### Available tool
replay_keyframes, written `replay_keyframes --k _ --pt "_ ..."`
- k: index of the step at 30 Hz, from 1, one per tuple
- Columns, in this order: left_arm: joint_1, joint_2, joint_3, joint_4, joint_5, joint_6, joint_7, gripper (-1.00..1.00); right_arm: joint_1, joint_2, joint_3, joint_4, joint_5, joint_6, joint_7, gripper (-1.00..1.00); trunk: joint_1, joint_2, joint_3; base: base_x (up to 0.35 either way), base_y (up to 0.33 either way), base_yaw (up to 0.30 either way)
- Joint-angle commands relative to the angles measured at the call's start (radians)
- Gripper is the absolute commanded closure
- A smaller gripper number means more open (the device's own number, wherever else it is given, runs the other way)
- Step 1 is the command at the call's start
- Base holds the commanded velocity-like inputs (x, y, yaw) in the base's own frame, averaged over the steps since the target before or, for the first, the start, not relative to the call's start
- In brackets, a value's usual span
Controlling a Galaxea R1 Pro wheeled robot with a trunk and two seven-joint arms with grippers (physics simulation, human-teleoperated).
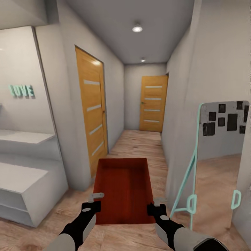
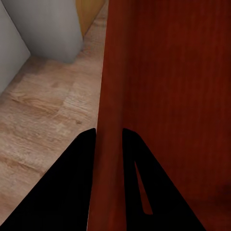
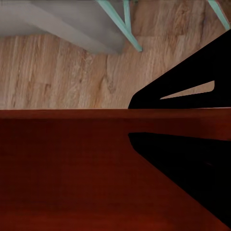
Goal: Move the two storage containers from the living room to the garage. In the garage, place one container on the floor and stack the other container on top of it (either order is fine).
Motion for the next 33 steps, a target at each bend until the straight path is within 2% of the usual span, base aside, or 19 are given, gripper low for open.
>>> replay_keyframes --k 1,10,28,33 --pt "-0.001 0.046 0.008 -0.003 0.013 0.007 0.013 1.00 -0.001 0.001 -0.035 -0.003 0.015 0.002 0.000 1.00 0.001 -0.001 -0.002 0.297 0.227 -0.246" --pt "-0.001 0.046 0.008 -0.003 0.013 0.007 0.013 1.00 -0.001 0.001 -0.036 -0.003 0.015 0.002 0.000 1.00 0.001 -0.001 -0.002 0.297 0.227 -0.228" --pt "-0.001 0.046 0.008 -0.003 0.013 0.005 0.013 1.00 -0.001 0.002 -0.036 -0.003 0.015 0.002 -0.001 1.00 0.001 -0.001 -0.002 0.297 0.208 -0.010" --pt "-0.001 0.046 0.008 -0.003 0.013 0.005 0.013 1.00 -0.001 0.002 -0.036 -0.003 0.015 0.002 -0.001 1.00 0.001 -0.001 -0.002 0.297 0.191 -0.167"
